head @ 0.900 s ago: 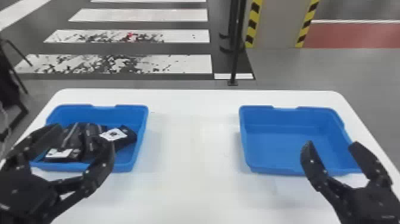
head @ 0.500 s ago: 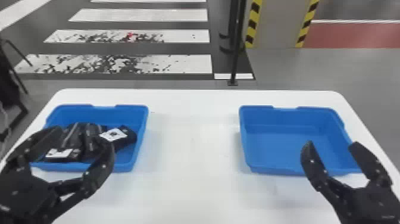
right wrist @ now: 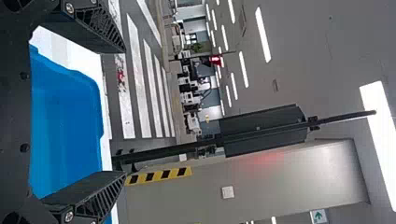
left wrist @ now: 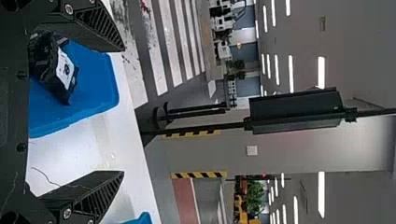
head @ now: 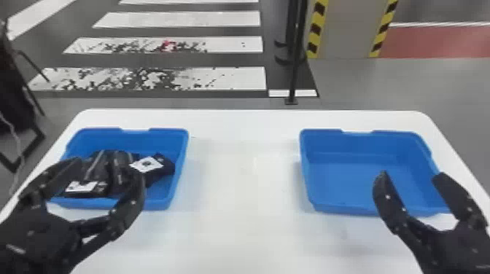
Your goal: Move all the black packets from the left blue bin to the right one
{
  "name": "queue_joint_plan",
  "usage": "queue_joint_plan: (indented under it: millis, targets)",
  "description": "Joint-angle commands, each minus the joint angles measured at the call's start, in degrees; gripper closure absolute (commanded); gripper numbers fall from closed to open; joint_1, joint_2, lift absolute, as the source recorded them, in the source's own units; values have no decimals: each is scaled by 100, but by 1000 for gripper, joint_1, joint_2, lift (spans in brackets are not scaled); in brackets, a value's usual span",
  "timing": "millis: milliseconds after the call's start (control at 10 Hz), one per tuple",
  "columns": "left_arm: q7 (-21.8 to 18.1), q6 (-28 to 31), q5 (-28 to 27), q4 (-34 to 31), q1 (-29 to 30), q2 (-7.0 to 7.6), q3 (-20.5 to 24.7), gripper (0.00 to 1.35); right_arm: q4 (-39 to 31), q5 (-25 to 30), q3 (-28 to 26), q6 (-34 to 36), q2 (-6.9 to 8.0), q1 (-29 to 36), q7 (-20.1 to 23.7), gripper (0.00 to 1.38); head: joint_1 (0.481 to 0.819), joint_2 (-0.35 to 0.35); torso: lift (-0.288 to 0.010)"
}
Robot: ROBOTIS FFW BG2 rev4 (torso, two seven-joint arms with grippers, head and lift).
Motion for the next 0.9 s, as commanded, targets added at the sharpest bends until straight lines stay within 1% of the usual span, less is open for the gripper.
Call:
queue_joint_plan:
  millis: [0, 100, 200, 400, 500, 700, 800]
  targets:
    - [0, 373, -90, 3, -227, -5, 5, 117, 0, -5, 34, 0, 5, 2, 3, 94, 695, 39, -185]
    - [8, 767, -90, 3, -438, -5, -7, 121, 14, -5, 68, 0, 5, 2, 3, 96, 695, 46, -185]
    - [8, 1147, -250, 59, -705, -14, 5, 121, 14, -17, 68, 0, 5, 16, 3, 96, 695, 55, -185]
    - [-9, 1597, -456, 453, -1184, 12, -7, 128, 29, -40, 68, 0, 5, 31, 3, 96, 695, 74, -185]
    - [-9, 1765, -524, 636, -1380, 47, -53, 128, 29, -40, 68, 0, 5, 45, 3, 96, 695, 91, -185]
    - [-18, 1780, -616, 1100, -1901, 118, -167, 128, 14, -28, 68, 0, 5, 59, 3, 96, 695, 107, -185]
    - [-18, 1990, -707, 1241, -2196, 144, -247, 128, 29, -40, 68, 0, 5, 59, 3, 96, 695, 112, -185]
